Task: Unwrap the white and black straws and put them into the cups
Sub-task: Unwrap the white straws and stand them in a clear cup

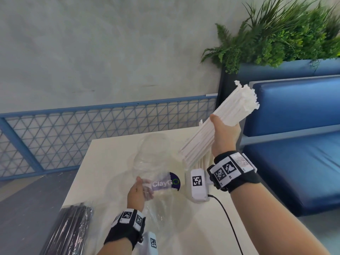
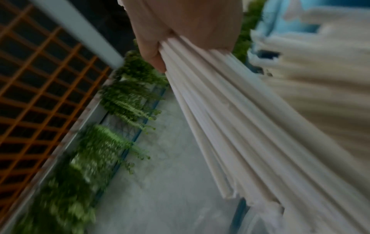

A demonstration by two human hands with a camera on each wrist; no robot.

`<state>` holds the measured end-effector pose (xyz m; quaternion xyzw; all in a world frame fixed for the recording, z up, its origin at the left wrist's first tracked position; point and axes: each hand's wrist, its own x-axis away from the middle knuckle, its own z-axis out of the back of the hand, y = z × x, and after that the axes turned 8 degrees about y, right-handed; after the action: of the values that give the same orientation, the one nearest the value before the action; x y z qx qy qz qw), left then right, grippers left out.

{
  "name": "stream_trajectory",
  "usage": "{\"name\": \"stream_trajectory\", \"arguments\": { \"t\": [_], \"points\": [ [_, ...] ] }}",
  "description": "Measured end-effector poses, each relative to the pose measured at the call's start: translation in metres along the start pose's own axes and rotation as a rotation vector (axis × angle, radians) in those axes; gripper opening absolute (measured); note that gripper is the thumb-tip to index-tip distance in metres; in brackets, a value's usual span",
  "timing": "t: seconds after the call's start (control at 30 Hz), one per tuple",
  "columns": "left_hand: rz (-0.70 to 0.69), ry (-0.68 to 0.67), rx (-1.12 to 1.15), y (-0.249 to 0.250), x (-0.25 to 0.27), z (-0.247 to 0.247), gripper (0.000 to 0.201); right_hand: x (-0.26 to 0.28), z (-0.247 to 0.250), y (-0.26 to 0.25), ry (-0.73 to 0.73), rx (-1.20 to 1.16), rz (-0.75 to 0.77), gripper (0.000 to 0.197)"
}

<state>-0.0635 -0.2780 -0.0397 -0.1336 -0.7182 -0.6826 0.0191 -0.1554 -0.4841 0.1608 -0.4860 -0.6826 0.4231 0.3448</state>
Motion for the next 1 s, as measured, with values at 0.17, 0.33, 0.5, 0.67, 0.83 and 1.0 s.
{"name": "stream_trajectory", "arguments": {
  "t": [0.17,0.33,0.5,0.67,0.83,1.0],
  "points": [
    [-0.128,0.033,0.081,0.015,0.000,-0.013,0.057,0.003,0.001,0.011,-0.064,0.272,0.252,0.041],
    [-0.232,-0.046,0.074,0.029,0.006,-0.031,0.058,0.007,0.010,0.047,-0.147,0.377,0.205,0.028],
    [-0.266,-0.100,0.079,0.037,0.014,-0.037,0.057,0.000,0.024,0.073,-0.156,0.454,0.111,0.054],
    [-0.273,-0.125,0.069,0.036,0.015,-0.042,0.056,0.001,0.027,0.088,-0.198,0.512,0.083,0.068],
    [-0.261,-0.140,0.034,0.039,0.019,-0.045,0.055,-0.009,0.031,0.110,-0.225,0.532,0.094,0.095],
    [-0.269,-0.168,0.010,0.041,0.023,-0.046,0.053,0.001,0.032,0.095,-0.277,0.588,0.094,0.043]
  ]
}}
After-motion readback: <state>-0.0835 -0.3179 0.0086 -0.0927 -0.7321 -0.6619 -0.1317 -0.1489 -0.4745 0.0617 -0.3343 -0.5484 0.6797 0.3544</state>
